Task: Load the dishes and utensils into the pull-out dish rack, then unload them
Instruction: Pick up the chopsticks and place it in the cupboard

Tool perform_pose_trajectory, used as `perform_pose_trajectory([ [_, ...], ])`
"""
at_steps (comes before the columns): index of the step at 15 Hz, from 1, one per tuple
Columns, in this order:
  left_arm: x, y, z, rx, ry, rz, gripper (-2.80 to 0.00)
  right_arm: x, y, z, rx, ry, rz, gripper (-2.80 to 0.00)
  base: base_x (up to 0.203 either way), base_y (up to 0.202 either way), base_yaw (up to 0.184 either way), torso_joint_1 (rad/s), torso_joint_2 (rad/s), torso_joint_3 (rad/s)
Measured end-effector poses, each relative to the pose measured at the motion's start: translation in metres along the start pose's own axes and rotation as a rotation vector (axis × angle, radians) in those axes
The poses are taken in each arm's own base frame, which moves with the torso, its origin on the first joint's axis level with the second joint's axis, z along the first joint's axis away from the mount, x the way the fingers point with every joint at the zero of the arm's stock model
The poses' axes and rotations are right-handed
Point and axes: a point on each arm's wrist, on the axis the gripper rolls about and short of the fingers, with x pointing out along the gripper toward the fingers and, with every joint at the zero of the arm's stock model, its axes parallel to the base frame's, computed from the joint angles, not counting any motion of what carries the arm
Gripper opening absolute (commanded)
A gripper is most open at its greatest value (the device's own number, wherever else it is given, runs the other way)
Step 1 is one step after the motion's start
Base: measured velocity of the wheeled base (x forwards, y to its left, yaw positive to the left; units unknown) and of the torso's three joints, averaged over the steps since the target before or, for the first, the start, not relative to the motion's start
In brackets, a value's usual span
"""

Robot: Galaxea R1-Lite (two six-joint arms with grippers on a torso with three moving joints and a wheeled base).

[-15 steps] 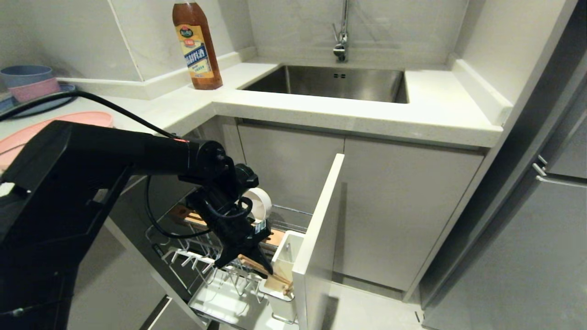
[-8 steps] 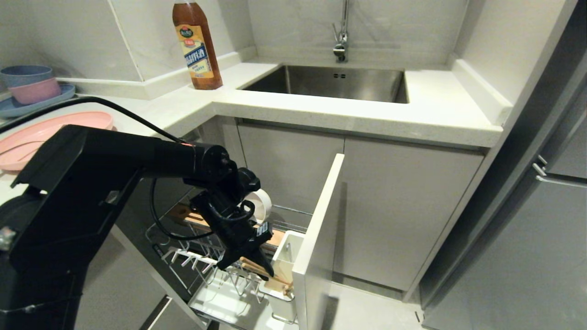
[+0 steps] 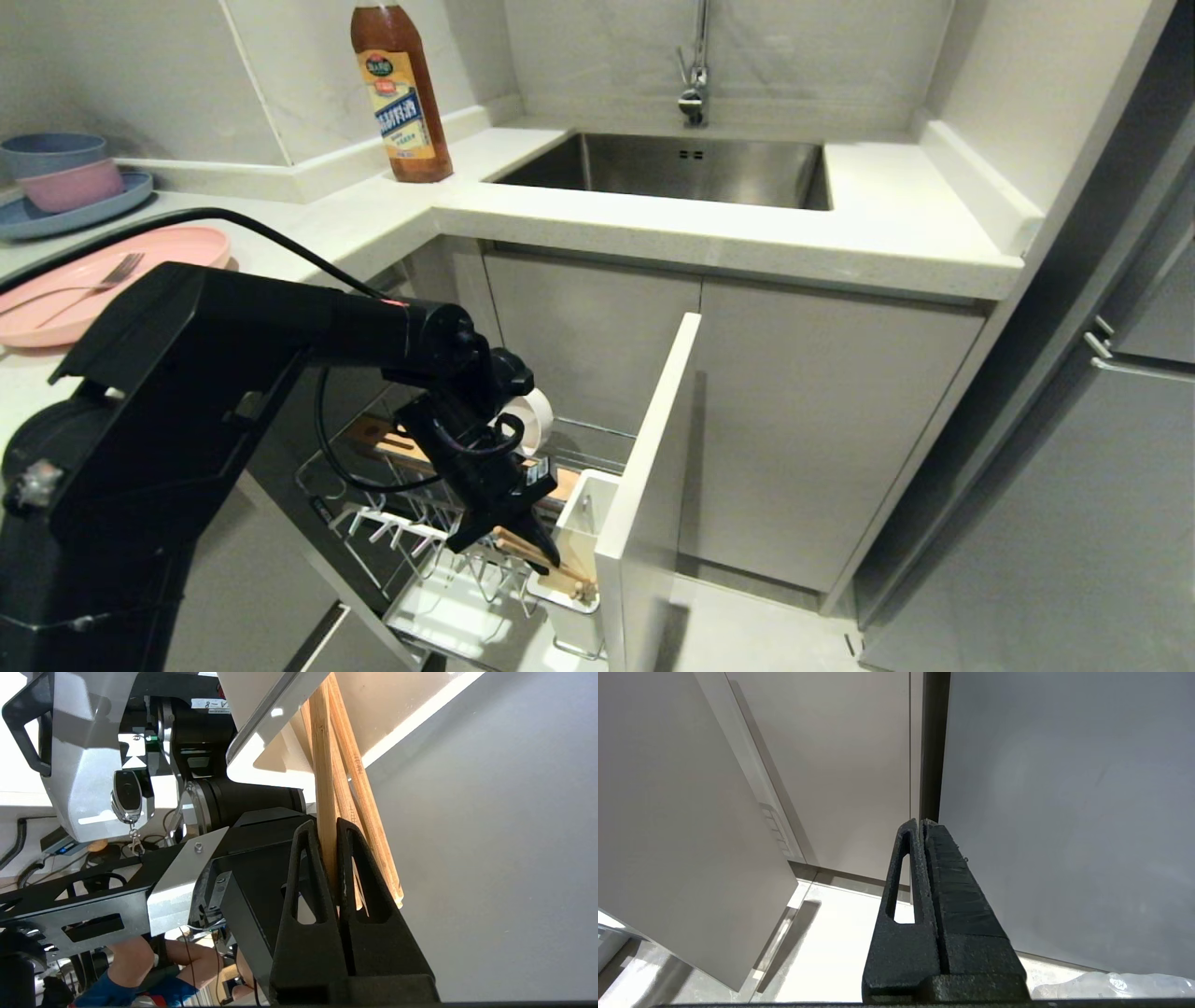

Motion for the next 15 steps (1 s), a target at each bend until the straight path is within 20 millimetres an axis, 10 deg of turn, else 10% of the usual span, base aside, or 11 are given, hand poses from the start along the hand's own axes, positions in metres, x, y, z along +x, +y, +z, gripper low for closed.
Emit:
perform_pose_trajectory([
  [1,0.0,0.0,0.0,0.0,0.0,0.0,-2.8,0.0,0.0,0.0,0.0,0.0,0.0,-2.8,0.0,0.0,0.0,0.0,0.0,0.0],
  [2,0.0,0.0,0.0,-0.001,0.001,0.001,-0.65,0.0,0.0,0.0,0.0,0.0,0.0,-2.8,0.0,0.0,0.0,0.0,0.0,0.0],
  [3,0.0,0.0,0.0,-0.001,0.001,0.001,0.0,0.0,0.0,0.0,0.0,0.0,0.0,-2.8,0.0,0.0,0.0,0.0,0.0,0.0],
  [15,-0.026,-0.002,-0.015,0.015,-0.053,-0.034,0.0,0.0,0.0,0.0,0.0,0.0,0.0,-2.8,0.0,0.0,0.0,0.0,0.0,0.0],
])
